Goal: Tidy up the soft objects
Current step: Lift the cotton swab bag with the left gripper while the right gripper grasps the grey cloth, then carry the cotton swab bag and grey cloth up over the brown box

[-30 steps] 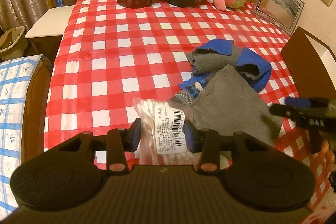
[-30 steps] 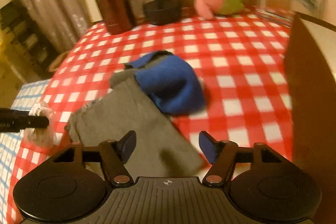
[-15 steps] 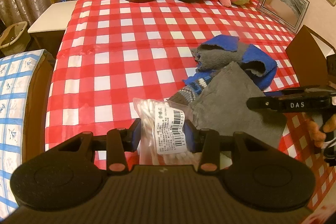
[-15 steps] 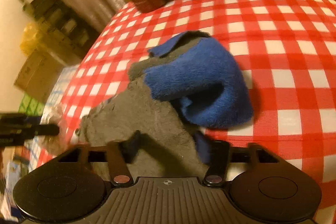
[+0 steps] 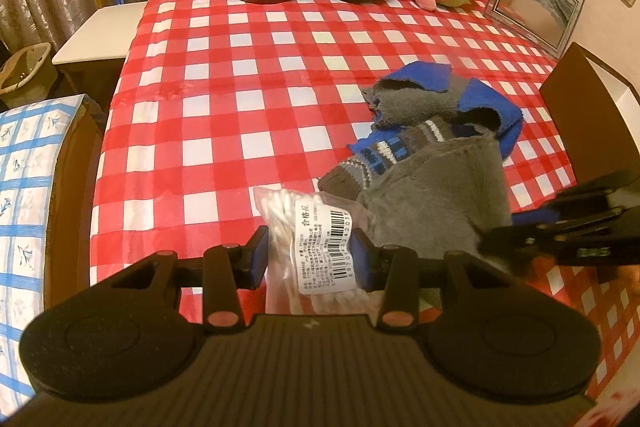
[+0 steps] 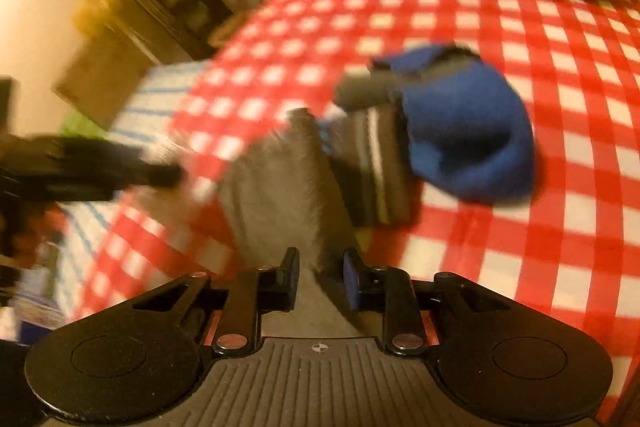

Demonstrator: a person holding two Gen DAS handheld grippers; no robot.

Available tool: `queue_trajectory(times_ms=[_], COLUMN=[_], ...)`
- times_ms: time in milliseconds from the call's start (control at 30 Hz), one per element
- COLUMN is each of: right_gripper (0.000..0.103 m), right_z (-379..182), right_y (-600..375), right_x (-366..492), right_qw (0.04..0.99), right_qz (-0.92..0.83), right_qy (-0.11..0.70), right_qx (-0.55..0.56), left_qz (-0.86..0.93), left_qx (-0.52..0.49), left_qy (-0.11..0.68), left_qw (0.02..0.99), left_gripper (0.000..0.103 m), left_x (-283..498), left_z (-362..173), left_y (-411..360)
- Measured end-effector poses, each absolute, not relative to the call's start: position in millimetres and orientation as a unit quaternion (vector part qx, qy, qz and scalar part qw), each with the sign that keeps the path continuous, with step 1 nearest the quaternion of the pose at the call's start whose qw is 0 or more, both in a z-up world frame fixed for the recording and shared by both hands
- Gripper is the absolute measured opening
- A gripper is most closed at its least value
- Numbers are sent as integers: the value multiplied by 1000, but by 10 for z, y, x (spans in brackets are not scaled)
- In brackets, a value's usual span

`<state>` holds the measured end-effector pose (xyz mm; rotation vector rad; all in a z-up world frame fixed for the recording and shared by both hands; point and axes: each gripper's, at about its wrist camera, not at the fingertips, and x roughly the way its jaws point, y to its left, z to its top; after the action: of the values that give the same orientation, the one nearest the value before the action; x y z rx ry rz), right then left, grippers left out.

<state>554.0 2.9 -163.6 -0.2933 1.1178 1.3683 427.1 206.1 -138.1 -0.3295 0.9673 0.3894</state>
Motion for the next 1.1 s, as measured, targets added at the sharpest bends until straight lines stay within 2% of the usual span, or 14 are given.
queue_trajectory(times_ms=[267,700,1100], right_gripper=[4,3,3], right_z=[-1449,-818,-297], right_y=[40,-325,-794], right_x=[5274,4905,4814], right_qw=[684,741,801], right_qz=[556,521,460], right_qy=[447,410,377], right_qx=[-152,-104,-67], left_qz=[184,156,82], left_qx=[-144,-97,-41], left_qy=[457,443,423], left_qw=[858,878,902], left_gripper=[39,39,39], left_x=[4156,4100,4382], left_z=[-1287,-983,-686], left_y=[2029,1889,1475])
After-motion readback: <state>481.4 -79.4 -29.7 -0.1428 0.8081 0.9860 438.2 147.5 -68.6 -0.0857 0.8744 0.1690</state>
